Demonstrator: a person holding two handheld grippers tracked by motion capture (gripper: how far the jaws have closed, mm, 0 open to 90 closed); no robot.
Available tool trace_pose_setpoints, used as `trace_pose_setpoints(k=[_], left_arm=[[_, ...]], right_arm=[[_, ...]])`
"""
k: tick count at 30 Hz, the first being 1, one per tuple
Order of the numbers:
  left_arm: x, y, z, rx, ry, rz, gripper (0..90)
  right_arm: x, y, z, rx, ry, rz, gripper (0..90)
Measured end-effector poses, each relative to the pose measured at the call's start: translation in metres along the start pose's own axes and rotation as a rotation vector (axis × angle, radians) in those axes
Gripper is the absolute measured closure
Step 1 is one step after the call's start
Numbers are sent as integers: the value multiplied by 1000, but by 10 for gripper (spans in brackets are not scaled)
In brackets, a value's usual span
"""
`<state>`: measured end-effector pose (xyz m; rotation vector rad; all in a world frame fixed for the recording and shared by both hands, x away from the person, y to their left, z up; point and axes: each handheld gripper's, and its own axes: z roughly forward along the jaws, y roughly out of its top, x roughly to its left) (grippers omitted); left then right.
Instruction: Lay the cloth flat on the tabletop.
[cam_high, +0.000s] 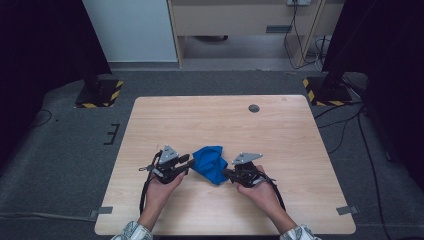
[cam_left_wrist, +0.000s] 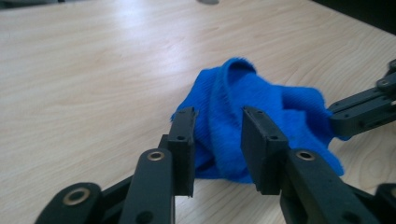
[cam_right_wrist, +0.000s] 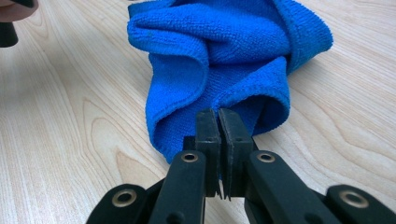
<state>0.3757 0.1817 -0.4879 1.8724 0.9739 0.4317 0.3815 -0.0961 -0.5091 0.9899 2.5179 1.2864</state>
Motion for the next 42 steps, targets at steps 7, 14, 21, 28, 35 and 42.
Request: trace_pose_setpoints(k=[7, 14, 21, 28, 35, 42], left_arm=[[-7, -2, 16, 25, 27, 8, 522], [-5, -6, 25, 65, 65, 38, 606], [3, -6, 29, 58, 98, -1, 700], [11, -6, 23, 44, 121, -15, 719], [9, -8, 28, 60, 83, -25, 619], [6, -11, 32, 105, 71, -15, 604]], right_arm=[[1, 0, 1, 3, 0, -3, 876], [0, 0, 0, 3, 1, -3, 876], [0, 0, -1, 1, -2, 3, 877], [-5, -1, -3, 1, -12, 10, 876], [-8, -1, -5, -4, -19, 18, 876], [-11, -1, -7, -7, -25, 24, 876]])
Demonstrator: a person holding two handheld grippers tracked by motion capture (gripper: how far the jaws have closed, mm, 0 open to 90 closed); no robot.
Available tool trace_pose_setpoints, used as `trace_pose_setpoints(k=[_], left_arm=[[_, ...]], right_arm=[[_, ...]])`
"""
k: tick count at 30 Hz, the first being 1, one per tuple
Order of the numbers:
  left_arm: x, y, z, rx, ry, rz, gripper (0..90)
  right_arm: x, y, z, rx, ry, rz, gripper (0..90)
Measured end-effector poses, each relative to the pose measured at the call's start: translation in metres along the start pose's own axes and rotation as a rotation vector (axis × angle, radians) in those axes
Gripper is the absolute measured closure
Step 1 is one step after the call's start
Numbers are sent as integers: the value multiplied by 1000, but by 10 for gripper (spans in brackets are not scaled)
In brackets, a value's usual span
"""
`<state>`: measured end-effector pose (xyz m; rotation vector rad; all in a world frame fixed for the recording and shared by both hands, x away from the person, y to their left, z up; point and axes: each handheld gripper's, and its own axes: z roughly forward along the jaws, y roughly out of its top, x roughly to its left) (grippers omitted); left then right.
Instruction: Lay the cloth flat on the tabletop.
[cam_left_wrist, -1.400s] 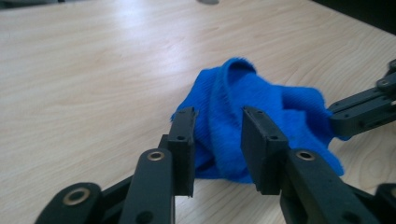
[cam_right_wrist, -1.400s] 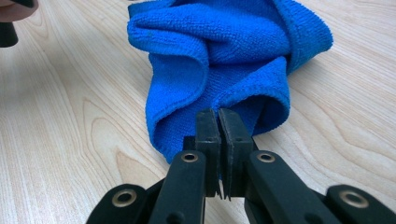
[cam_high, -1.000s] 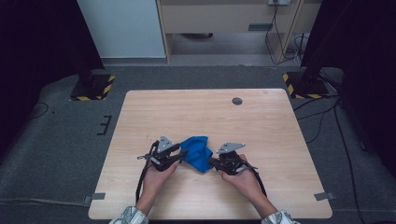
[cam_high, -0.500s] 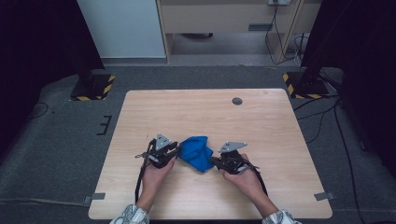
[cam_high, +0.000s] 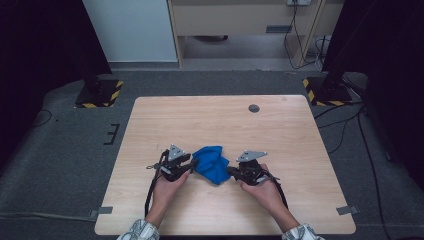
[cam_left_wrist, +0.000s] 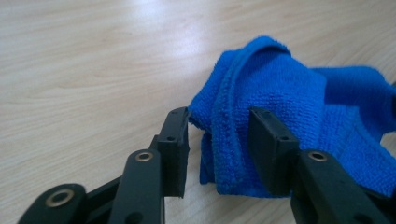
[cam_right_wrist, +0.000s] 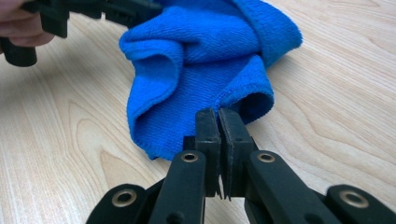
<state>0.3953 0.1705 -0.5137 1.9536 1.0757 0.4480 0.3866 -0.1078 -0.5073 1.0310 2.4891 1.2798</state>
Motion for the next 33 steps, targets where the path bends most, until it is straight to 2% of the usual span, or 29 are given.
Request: trace_pose_setpoints(k=[2, 3, 5, 6, 9, 19, 27, 33], left_arm=[[0, -1, 1, 22, -11, 11, 660], [1, -1, 1, 27, -27, 19, 739], [1, -1, 0, 23, -19, 29, 837], [1, 0, -2, 17, -24, 25, 858], [3, 3, -7, -12, -17, 17, 869], [13, 8, -27, -116, 14, -53, 860], [17, 12, -37, -147, 38, -50, 857], [20, 14, -44, -175, 43, -64, 855]], right_arm=[[-2, 0, -1, -3, -6, 4, 876], [-3, 0, -2, -4, -9, 7, 877], [-5, 0, -3, -7, -11, 10, 877], [-6, 0, -4, -11, -15, 12, 877], [-10, 1, -7, -18, -28, 22, 877], [-28, 4, -25, -63, -72, 52, 878], [-33, 7, -34, -89, -93, 58, 879], [-35, 9, -39, -108, -101, 66, 878]])
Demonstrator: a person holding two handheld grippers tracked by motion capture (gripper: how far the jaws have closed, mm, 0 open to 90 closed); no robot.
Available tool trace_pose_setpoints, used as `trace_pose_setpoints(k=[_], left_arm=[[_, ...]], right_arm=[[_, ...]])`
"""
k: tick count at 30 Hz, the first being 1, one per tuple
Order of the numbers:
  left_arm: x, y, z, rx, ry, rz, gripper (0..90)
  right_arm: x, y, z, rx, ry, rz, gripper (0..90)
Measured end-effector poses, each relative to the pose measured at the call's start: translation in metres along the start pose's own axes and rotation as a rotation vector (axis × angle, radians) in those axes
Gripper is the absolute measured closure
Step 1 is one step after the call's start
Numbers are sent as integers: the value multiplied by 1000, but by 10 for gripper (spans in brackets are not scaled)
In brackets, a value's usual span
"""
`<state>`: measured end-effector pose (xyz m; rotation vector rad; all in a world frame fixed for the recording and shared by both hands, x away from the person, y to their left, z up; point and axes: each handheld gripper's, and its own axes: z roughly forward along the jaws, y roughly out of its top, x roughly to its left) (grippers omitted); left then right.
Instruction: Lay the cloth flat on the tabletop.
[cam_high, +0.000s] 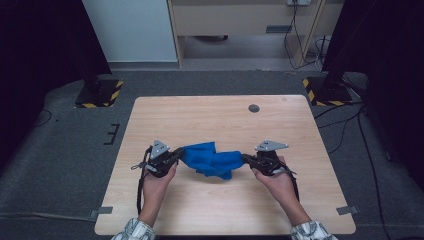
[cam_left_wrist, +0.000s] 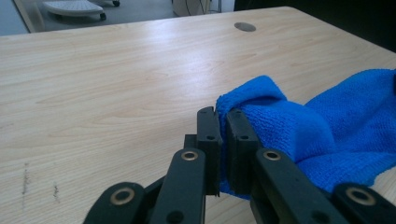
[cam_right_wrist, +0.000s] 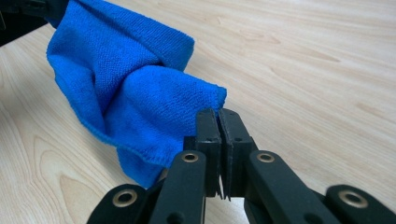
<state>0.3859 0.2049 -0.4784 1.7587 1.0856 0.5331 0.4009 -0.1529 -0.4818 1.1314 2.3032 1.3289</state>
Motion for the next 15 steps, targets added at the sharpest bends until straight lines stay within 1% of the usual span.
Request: trace_pose_setpoints(k=[8, 15], left_arm=[[1, 6, -9, -48, 7, -11, 856], [2, 10, -14, -75, 15, -18, 857]], right_arm=[[0, 8, -10, -44, -5, 4, 878], [-1, 13, -17, -75, -14, 2, 879]])
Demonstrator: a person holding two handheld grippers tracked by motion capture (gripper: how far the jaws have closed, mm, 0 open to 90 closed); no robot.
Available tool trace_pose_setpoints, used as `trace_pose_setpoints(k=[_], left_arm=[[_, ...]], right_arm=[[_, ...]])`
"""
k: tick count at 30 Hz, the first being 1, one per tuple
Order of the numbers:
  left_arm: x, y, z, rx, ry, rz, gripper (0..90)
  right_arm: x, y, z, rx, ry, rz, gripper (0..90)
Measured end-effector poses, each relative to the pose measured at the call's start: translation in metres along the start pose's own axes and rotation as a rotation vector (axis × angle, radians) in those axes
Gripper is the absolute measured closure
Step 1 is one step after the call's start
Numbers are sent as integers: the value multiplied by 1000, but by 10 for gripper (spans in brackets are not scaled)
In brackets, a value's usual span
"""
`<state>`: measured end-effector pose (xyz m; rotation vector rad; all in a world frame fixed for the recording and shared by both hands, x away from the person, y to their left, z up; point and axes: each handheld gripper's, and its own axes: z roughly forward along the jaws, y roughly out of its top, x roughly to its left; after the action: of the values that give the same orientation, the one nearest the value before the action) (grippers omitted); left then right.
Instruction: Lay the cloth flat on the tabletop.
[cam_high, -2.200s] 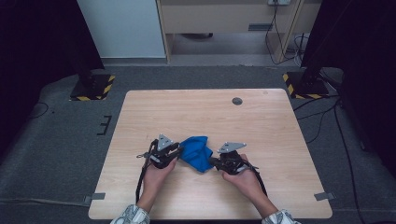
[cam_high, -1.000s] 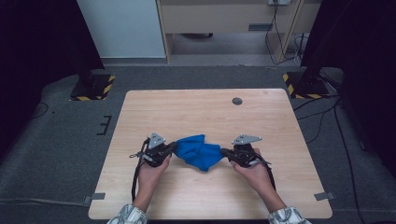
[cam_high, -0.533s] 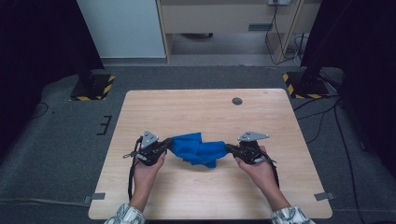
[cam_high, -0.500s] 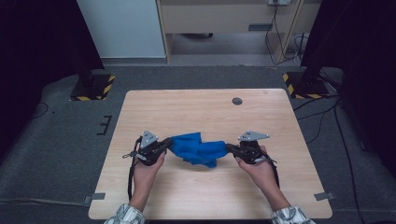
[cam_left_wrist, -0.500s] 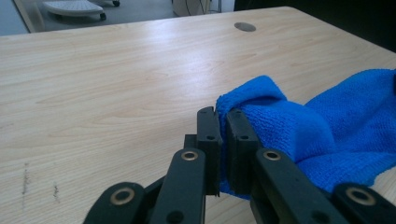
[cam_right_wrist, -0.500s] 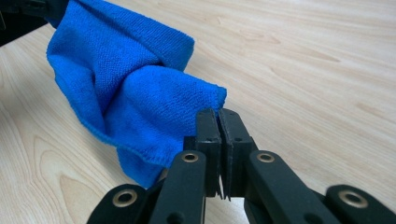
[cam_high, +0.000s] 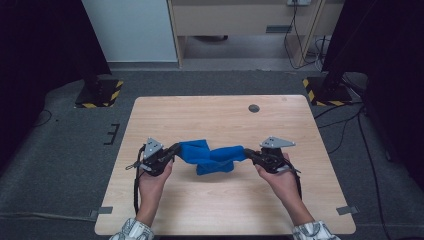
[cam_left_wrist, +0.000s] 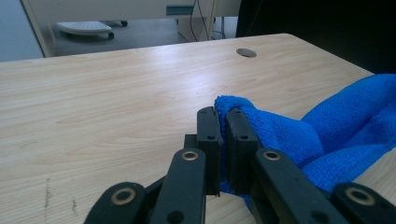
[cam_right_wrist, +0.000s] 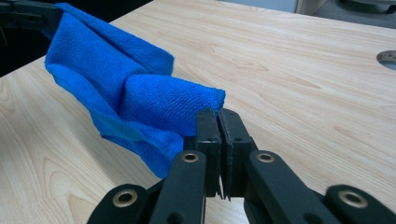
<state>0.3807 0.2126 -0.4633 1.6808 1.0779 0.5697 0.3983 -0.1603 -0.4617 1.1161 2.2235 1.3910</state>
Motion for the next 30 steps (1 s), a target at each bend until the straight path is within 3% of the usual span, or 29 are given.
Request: trace_pose_setpoints(k=[8, 14, 19, 24, 30], left_arm=[[5, -1, -1, 5, 14, -10, 861], [8, -6, 4, 42, 20, -5, 876], [12, -16, 15, 121, 27, 4, 881], [11, -26, 30, 201, 33, 31, 881], [14, -37, 41, 278, 19, 37, 878]], right_arm=[[-9, 0, -5, -8, -36, 17, 885], [-18, -4, -6, -2, -61, 29, 887], [-25, -10, -1, 37, -87, 47, 887], [-31, -25, 16, 131, -111, 30, 886], [-34, -32, 28, 173, -116, 20, 884]])
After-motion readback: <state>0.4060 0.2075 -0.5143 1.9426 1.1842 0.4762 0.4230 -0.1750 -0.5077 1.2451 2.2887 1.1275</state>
